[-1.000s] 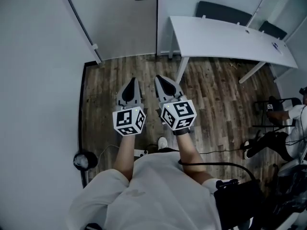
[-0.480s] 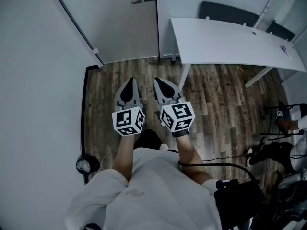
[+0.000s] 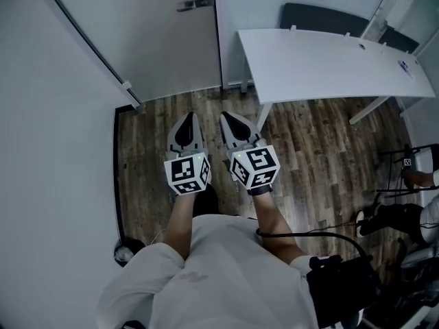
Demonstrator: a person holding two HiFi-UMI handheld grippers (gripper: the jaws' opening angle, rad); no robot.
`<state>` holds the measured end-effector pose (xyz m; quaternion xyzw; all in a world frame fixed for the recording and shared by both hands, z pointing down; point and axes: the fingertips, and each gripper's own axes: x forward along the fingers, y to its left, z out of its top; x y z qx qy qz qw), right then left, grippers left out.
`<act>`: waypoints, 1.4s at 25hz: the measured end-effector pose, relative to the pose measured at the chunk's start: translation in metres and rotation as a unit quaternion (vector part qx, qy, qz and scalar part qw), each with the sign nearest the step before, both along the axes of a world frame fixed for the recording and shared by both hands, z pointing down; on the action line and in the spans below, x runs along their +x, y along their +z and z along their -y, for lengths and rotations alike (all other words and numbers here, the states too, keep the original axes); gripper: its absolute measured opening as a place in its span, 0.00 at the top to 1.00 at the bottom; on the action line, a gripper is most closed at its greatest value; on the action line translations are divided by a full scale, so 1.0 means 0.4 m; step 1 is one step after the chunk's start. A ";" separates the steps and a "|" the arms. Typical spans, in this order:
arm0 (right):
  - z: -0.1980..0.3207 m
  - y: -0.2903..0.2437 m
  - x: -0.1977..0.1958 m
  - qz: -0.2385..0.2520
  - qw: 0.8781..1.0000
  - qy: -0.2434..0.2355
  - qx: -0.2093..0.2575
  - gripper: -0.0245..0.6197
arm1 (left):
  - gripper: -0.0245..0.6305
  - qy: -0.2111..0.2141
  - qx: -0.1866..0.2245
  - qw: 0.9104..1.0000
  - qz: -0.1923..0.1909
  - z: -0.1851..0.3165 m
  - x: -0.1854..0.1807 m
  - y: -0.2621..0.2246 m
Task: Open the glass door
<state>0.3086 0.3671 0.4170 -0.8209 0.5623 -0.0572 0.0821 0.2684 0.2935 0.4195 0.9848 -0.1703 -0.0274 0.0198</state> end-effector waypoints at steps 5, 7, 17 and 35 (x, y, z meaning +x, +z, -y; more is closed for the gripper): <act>0.182 0.001 0.142 -0.001 1.000 0.020 -0.012 0.96 | 0.96 0.005 0.015 1.000 0.017 0.186 0.152 0.011; 0.264 -0.014 0.191 -0.004 0.999 0.030 -0.011 0.96 | 0.96 -0.002 0.018 1.000 0.009 0.273 0.193 -0.012; 0.682 -0.026 0.342 -0.011 0.999 0.045 -0.014 0.96 | 0.96 0.054 -0.009 0.998 -0.037 0.646 0.323 -0.060; 0.937 -0.019 0.797 -0.006 1.000 0.025 -0.013 0.96 | 0.96 0.049 -0.025 0.998 -0.023 0.889 0.770 -0.030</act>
